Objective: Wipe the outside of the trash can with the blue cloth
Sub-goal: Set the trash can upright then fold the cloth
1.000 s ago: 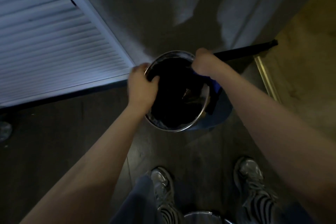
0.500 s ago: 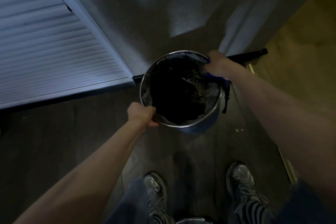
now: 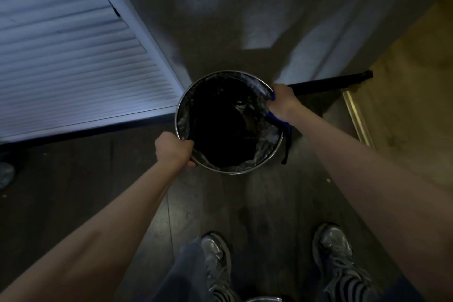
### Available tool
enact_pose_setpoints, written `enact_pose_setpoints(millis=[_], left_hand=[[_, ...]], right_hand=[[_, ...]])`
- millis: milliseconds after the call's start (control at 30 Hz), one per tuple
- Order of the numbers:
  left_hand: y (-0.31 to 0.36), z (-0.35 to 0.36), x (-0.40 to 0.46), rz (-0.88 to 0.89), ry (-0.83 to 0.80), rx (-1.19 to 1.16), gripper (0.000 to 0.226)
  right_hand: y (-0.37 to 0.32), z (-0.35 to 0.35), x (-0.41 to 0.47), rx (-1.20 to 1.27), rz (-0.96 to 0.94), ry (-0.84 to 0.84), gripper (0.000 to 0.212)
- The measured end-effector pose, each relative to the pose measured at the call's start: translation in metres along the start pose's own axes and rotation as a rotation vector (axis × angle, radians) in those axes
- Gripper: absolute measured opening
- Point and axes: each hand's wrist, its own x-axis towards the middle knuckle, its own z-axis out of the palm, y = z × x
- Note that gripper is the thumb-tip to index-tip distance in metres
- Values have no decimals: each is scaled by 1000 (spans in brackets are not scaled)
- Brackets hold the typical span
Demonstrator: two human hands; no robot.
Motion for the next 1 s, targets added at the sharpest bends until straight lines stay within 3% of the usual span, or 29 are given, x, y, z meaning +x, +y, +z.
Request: enact_pose_setpoints(millis=[200,333,567,633,700,800,867,933,1000], left_hand=[[-24,14,3,-118,-18,-32,23],[-32,14,6,-178,-37,-151,13],[-32,13,0,-274,-200,-405,25],[-26,11,-6,-284,-250,-374,17],[-18,9,-10,-262,-217,-220,28],[0,-5,-21,-219,-5,-12,53],[14,-16,-34,-94,88,1,53],[29,-25,-46,38,36,-107,43],[47,-35,-61,7,-197,-374,38]], right_hand=[[13,16,-6,41,33,-111,32],[13,15,-6,162,61,-196,36],[13,7,-11,216,164,-62,30],[7,1,-13,219,148,8,29],[-2,-9,-17,278,129,72,25],[-22,-32,-29,465,115,138,32],[-39,-51,-41,657,82,138,30],[-58,-68,-57,995,96,76,24],[-73,-84,-74,1336,79,-39,25]])
